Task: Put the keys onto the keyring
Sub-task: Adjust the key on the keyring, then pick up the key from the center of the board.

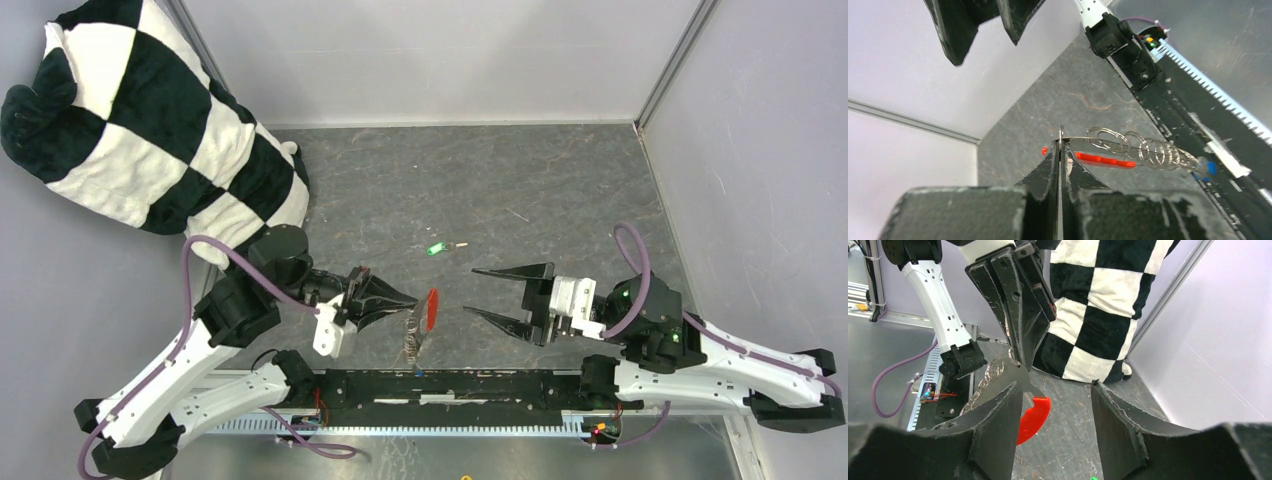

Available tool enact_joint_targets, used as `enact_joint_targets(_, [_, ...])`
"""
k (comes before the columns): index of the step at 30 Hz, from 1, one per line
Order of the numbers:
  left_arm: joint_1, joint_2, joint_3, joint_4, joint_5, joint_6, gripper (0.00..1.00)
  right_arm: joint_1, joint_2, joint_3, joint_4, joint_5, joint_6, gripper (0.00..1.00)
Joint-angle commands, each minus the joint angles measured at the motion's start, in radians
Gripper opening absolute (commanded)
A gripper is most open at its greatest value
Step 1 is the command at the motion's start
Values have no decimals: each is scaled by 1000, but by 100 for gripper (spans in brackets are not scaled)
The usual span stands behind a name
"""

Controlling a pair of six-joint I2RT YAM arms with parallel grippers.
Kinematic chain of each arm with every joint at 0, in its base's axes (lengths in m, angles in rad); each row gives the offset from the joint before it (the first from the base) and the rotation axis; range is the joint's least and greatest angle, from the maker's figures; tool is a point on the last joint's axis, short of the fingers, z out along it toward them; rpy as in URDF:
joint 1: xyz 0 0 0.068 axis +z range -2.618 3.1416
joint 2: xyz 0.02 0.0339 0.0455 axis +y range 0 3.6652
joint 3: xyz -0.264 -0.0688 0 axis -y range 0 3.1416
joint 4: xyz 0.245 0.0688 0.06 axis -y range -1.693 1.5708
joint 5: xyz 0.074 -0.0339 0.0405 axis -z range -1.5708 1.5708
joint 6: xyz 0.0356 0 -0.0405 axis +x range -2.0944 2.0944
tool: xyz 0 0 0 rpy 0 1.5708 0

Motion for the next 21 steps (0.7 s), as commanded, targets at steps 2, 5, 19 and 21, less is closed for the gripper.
enact_joint_targets(2, [-2,-13,-6,10,48,254,2,-1,7,-34,113,16,-4,58])
enact_joint_targets(5, [-2,-12,-7,-12,43,262,2,-2,33,-28,95,43,6,59])
enact_joint_targets(19, [40,11,-204,14,-144,-358,2,-259,289,-19,-25,447,274,82])
enact_joint_targets(21, [84,7,-230,-8,-143,-359,2,-344,307,-62,16,396,324,81])
